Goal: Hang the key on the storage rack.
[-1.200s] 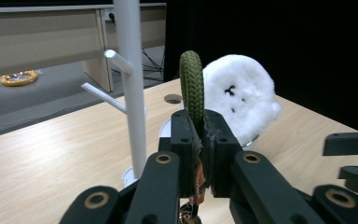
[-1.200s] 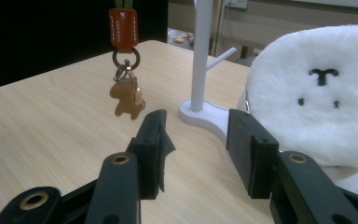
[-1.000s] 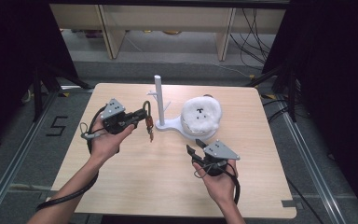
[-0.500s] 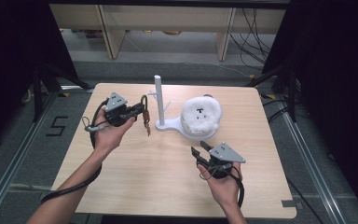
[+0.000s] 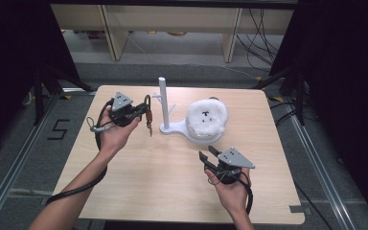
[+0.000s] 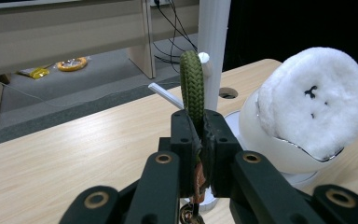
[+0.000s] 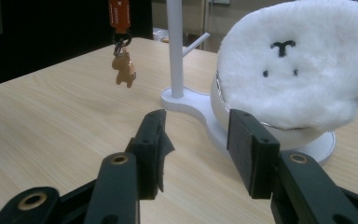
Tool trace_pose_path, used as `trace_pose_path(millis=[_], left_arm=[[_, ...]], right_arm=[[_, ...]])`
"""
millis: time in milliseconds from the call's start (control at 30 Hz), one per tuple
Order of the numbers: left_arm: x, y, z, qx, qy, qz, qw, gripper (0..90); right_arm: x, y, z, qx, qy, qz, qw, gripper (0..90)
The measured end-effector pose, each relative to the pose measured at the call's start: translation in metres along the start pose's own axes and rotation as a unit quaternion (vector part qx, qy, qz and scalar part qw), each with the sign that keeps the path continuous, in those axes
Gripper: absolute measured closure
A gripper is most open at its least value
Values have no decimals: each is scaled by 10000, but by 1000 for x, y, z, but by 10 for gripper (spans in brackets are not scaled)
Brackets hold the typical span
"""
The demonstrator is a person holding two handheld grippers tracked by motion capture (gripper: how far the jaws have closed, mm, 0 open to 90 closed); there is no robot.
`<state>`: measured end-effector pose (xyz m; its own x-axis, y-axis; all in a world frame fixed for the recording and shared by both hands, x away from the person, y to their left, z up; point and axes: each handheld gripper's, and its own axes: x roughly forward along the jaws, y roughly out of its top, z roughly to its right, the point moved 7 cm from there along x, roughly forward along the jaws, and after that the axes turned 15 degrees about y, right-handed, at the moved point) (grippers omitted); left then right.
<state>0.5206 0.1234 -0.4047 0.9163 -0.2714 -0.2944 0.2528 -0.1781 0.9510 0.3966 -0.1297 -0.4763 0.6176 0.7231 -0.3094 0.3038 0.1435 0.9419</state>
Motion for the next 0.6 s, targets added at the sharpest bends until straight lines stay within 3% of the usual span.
trace_pose_path(millis=[100,167,233,300,367,433,467,600], left_arm=[[1,1,1,30,36,-17,10000,836],[3,2,2,50,63,-15,10000,836],[3,3,3,62,69,-8,10000,836],[3,4,5,66,91,3,9999,835],[3,5,6,126,118,-3,9999,835],[3,6,8,132,120,21,9998,835],[3,6,8,140,120,33,9998,835],[3,7,11,218,110,62,9997,834]], right_arm=[[1,0,-1,37,42,50,10000,578],[0,0,3,-182,-5,-20,9998,578],[0,-1,3,-175,-3,-41,9998,577],[0,-2,1,-9,16,-46,10000,577],[0,-1,4,-144,-19,-17,9999,577],[0,-1,4,-132,14,1,9999,577],[1,-2,2,-17,63,13,10000,578],[0,-3,4,-62,4,-30,10000,577]])
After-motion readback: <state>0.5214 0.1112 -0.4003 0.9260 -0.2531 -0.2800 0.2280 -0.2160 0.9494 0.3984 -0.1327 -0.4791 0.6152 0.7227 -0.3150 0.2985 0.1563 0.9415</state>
